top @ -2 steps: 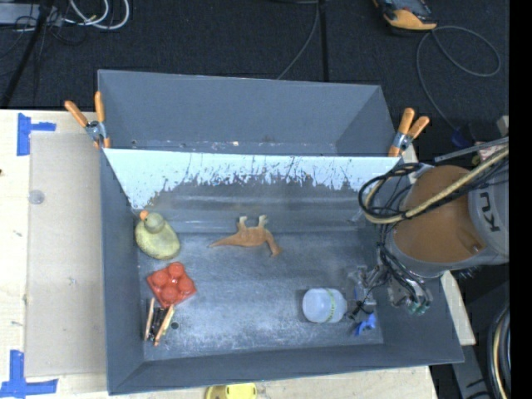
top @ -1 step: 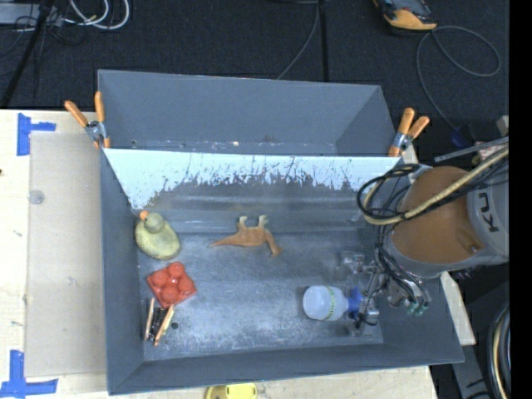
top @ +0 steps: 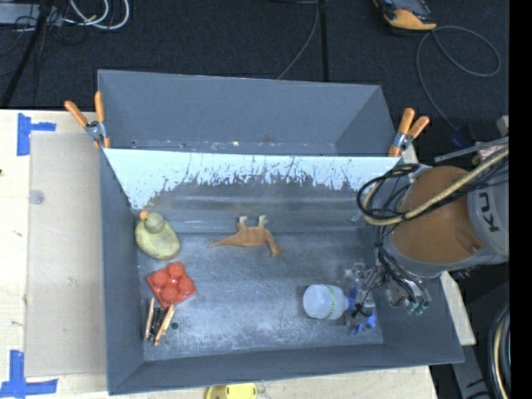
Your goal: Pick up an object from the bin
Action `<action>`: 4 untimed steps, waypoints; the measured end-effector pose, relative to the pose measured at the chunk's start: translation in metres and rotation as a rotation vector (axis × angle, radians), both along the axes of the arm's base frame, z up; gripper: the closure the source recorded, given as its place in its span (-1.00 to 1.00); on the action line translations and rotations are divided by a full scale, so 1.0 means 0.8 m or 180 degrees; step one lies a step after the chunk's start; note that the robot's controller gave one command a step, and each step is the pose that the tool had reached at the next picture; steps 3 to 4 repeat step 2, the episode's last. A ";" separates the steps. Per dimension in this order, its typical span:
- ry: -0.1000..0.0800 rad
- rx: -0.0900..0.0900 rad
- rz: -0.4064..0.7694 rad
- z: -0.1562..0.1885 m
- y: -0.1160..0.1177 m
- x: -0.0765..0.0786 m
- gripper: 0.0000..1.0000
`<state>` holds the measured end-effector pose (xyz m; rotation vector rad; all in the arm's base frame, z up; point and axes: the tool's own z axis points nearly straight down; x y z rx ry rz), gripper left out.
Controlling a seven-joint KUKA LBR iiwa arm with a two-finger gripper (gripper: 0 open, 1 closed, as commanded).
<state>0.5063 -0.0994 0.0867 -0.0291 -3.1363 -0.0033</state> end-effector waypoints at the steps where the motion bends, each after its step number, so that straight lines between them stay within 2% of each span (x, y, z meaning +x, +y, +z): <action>1: 0.0000 -0.0001 0.0003 0.000 0.000 0.000 1.00; 2: -0.0007 -0.0001 0.0009 0.181 0.000 0.010 1.00; 4: -0.0007 -0.0001 0.0009 0.181 0.000 0.010 1.00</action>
Offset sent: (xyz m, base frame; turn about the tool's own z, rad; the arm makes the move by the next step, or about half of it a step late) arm 0.0070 0.0005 0.1442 0.0044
